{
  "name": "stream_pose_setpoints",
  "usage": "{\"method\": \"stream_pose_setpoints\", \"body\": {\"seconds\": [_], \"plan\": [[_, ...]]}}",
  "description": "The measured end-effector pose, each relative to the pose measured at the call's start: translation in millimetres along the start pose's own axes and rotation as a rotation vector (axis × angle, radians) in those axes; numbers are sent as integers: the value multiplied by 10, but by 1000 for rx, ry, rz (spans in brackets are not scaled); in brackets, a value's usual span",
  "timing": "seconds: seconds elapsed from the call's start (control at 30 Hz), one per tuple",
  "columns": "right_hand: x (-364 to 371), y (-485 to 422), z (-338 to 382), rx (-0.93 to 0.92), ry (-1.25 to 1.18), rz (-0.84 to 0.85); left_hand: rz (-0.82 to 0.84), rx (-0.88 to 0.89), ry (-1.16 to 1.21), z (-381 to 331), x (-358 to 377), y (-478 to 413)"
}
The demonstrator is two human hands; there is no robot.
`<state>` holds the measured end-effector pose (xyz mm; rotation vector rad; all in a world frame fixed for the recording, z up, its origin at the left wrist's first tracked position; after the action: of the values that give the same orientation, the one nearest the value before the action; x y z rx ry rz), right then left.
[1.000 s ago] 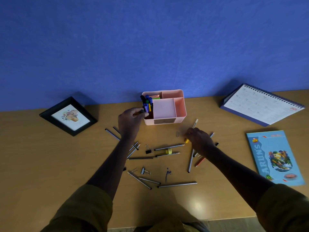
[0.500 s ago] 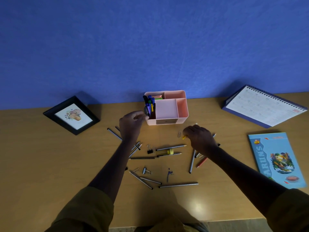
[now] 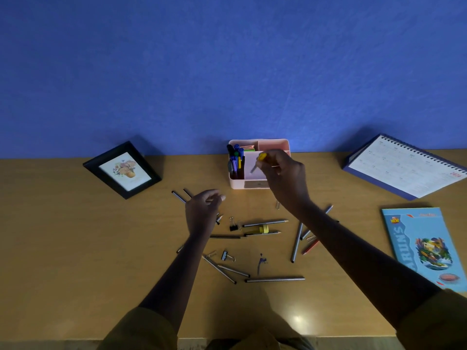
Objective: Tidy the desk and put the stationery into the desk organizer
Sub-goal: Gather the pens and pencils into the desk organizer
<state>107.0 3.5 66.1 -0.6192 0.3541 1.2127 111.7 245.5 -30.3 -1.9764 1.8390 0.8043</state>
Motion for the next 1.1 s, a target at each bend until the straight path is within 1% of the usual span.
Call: {"method": "stream_pose_setpoints", "body": {"seconds": [0.1,0.2,0.37,0.5,0.6,0.8,0.97,1.1], "plan": [[164,-152,44,27,-18,-30,1,-24,7,116,-42,98],[368,-228,-24,63,-40,-16,-11,-35,-10,202,-107,193],[652,-235,-198,132,32,56,-7,-68,3,328,-187,303],[787,-202,-305,199,131,90,-20,-140,48,440,-216,357],[847,-190,-337,237,147,103,-22,-173,53,520,-231,388],[884,-207,-354,258,188,84,-6,-218,100,519,-248,444],[725,-88,-318,201,108,65,34,-404,226,507,-153,548],[533,235,-353,150,123,56,124,-457,290,420,24,702]]}}
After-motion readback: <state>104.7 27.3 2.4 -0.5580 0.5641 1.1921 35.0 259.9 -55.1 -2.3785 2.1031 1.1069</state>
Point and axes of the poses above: each hand's wrist, its own y-axis away from the middle knuckle, its own x-axis out of the palm, z = x × y, the point moved 3 cm from there along -y, towards the middle knuckle, and after that the axes turned 5 degrees about -x, right-handed, at the moved point
